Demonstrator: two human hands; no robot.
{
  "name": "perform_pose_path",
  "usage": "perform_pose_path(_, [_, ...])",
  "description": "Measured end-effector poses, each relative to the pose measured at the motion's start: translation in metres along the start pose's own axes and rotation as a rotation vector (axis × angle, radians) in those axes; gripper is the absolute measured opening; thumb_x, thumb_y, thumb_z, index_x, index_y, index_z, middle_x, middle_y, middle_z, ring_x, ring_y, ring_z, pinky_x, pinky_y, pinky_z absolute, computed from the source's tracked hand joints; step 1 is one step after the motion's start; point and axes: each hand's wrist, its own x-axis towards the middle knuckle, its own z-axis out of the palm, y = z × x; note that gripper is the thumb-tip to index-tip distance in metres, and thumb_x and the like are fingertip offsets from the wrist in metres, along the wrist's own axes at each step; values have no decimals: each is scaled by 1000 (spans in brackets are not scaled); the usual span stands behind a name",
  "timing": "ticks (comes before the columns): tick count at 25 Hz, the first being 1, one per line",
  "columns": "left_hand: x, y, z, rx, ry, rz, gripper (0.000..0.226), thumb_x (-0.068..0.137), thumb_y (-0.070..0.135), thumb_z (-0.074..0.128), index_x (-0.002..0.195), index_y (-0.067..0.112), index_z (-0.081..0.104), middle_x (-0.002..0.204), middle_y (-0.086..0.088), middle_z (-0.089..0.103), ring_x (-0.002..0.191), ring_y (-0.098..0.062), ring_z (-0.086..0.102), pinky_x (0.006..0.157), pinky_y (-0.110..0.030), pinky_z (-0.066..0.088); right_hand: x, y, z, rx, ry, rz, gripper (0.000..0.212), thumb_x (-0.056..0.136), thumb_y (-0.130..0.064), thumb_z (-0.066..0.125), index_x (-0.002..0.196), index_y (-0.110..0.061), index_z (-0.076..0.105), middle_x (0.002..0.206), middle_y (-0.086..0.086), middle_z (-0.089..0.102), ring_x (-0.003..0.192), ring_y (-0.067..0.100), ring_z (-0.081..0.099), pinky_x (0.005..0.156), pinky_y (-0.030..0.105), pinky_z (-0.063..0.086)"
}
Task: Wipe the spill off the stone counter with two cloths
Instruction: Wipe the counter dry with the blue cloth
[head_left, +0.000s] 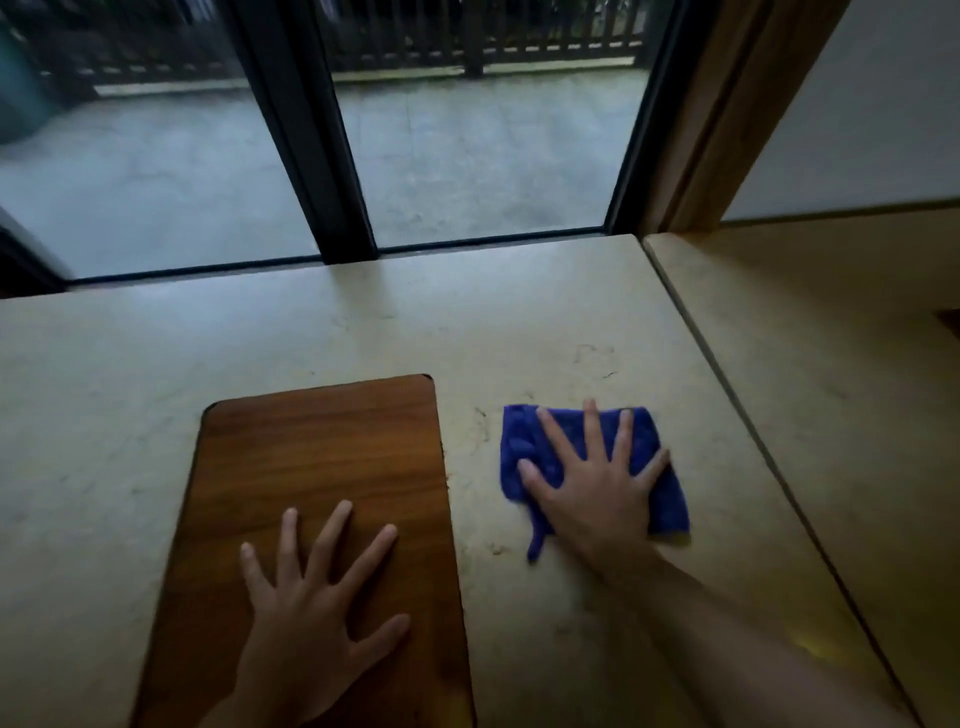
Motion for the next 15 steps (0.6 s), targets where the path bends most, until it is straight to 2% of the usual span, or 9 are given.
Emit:
perform_pose_path(2, [4,-1,1,-2,-42,5,91,67,96,36,146,50,35,158,-7,35,137,-53,30,91,-85,26,83,-17,-15,45,-69,12,71,84,-83,13,148,-59,-9,166,-4,-13,149,38,-18,108,77,-6])
perform_pose_path(6, [11,-9,7,-7,-37,9,95,64,98,37,146,49,37,155,-8,38,134,-54,31,87,-87,26,228,-54,-20,37,-56,18,75,83,-84,13,150,-56,-2,166,-3,-12,149,39,-16,106,79,-5])
perform_pose_path(8, [11,-11,9,27,15,19,93,66,97,37,145,48,38,155,-8,37,135,-53,29,89,-86,24,277,-76,-25,16,-74,15,75,82,-84,13,151,-55,0,167,-2,-9,149,41,-14,105,80,-5])
perform_pose_path(11, [7,-7,6,-14,71,23,91,68,95,37,147,49,35,157,-7,35,138,-52,26,92,-85,21,315,-92,-32,21,-65,28,75,84,-80,14,152,-52,6,167,2,-5,149,43,-13,105,81,-5])
perform_pose_path(15, [6,-8,3,-12,48,-9,92,69,95,37,149,50,27,162,-5,23,142,-52,20,95,-84,20,315,-98,-33,-8,-88,-59,74,85,-80,11,153,-50,6,167,2,-5,149,44,-12,105,81,-4])
